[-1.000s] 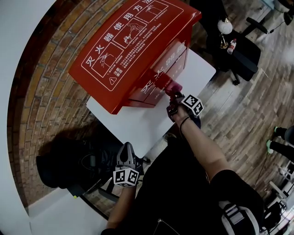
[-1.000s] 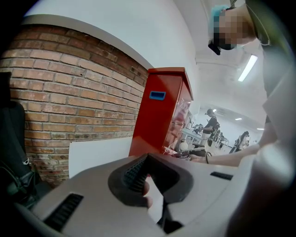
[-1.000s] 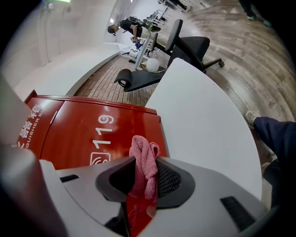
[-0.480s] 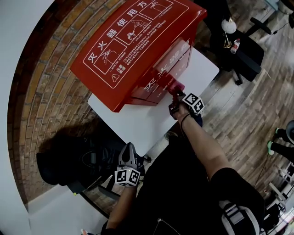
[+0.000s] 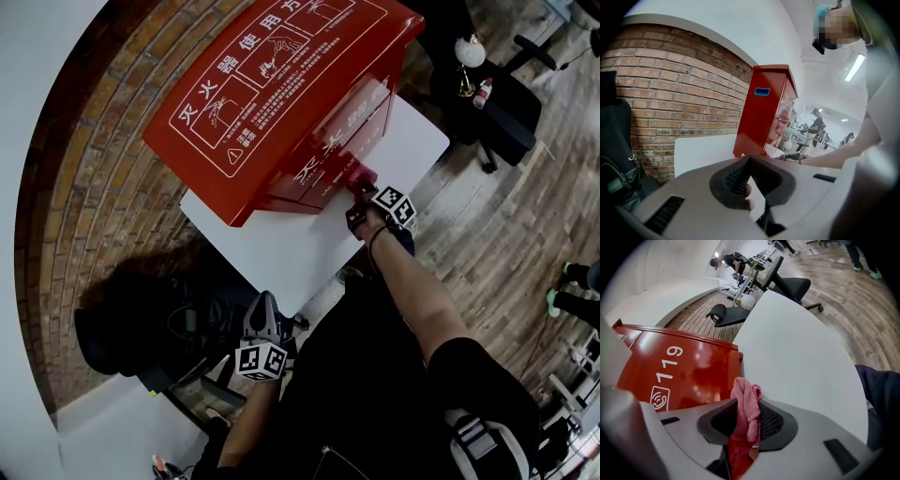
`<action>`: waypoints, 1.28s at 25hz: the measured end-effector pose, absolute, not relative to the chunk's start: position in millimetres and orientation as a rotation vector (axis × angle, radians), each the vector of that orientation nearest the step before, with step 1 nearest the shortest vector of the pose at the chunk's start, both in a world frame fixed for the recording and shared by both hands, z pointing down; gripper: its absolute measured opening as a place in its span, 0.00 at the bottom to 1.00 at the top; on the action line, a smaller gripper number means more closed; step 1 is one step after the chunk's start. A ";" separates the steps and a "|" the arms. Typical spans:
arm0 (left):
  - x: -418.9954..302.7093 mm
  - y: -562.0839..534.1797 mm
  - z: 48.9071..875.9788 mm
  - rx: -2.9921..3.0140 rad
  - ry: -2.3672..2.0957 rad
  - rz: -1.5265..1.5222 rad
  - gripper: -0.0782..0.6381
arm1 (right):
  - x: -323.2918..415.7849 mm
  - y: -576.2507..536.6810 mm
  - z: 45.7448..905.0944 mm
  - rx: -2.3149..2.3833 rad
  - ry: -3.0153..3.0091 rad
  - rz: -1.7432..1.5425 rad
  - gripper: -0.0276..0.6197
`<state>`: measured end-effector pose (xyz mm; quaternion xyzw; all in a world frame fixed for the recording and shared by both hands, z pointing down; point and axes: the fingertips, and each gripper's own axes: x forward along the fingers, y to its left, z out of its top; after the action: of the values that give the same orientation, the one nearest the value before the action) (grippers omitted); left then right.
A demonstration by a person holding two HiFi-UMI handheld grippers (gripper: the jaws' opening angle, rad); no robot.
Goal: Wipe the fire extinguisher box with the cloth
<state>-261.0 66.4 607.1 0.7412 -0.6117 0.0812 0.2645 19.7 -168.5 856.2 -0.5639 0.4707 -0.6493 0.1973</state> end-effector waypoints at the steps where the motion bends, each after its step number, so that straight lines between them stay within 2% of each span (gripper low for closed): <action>1: -261.2 66.8 607.3 2.002 -1.655 0.221 0.14 | 19.4 -168.6 858.3 -1.580 1.320 -1.823 0.22; 10: -259.3 66.6 603.3 2.006 -1.670 0.203 0.14 | 14.6 -164.8 859.2 -1.622 1.342 -1.810 0.22; 26: -263.0 76.1 603.1 1.993 -1.688 0.182 0.14 | -35.6 -125.3 855.5 -1.547 1.389 -1.856 0.22; 32: -263.8 76.0 603.7 1.988 -1.691 0.176 0.14 | -36.9 -128.4 835.6 -1.412 1.343 -1.821 0.21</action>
<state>-263.8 76.0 603.7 0.7337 -0.6244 0.0650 0.2599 -36.9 -128.4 835.6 -0.5144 0.4895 -0.6638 0.2350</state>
